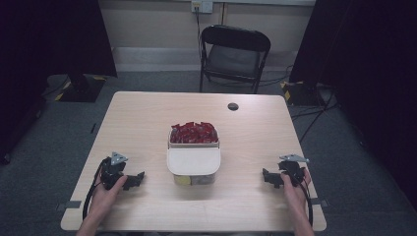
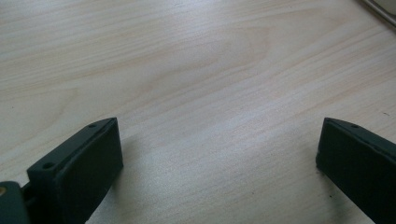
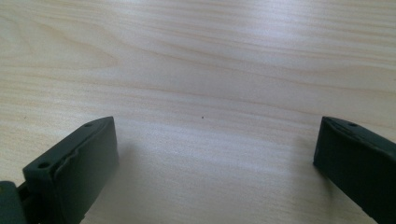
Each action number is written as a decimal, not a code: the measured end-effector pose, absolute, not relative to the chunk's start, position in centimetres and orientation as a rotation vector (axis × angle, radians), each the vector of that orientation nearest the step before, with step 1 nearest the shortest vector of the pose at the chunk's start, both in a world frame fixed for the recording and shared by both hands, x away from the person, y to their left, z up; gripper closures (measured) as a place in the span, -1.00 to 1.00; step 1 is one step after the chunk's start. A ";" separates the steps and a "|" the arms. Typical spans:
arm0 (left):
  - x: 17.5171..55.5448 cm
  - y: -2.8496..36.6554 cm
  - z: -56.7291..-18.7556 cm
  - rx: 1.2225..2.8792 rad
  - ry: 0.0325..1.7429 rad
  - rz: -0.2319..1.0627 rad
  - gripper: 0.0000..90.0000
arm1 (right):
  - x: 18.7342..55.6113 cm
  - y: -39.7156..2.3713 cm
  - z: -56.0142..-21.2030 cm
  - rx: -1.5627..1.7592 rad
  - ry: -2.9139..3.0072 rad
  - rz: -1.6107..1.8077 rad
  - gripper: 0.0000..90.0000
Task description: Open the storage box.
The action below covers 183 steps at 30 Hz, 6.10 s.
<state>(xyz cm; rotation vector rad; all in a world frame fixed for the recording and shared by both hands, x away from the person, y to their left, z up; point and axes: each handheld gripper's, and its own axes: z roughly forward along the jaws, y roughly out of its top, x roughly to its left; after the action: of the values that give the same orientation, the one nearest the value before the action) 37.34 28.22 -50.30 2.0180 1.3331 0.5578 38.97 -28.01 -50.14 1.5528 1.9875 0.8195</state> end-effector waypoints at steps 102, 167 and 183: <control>37.4 28.2 -50.3 2.010 1.336 0.554 -1.00 | 36.2 -12.6 -43.0 0.877 2.376 1.356 -0.67; 37.3 28.2 -50.3 2.018 1.333 0.555 -1.00 | 41.6 -12.3 -36.3 0.785 2.292 1.540 0.12; 37.1 28.2 -49.8 2.026 1.339 0.554 -0.80 | 42.8 -12.7 -36.6 0.838 2.269 1.551 0.15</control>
<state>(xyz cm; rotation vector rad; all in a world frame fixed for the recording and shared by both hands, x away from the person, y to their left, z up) 37.07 28.24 -49.84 2.0256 1.3392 0.5545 42.79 -12.70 -36.56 0.8384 2.2694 1.5508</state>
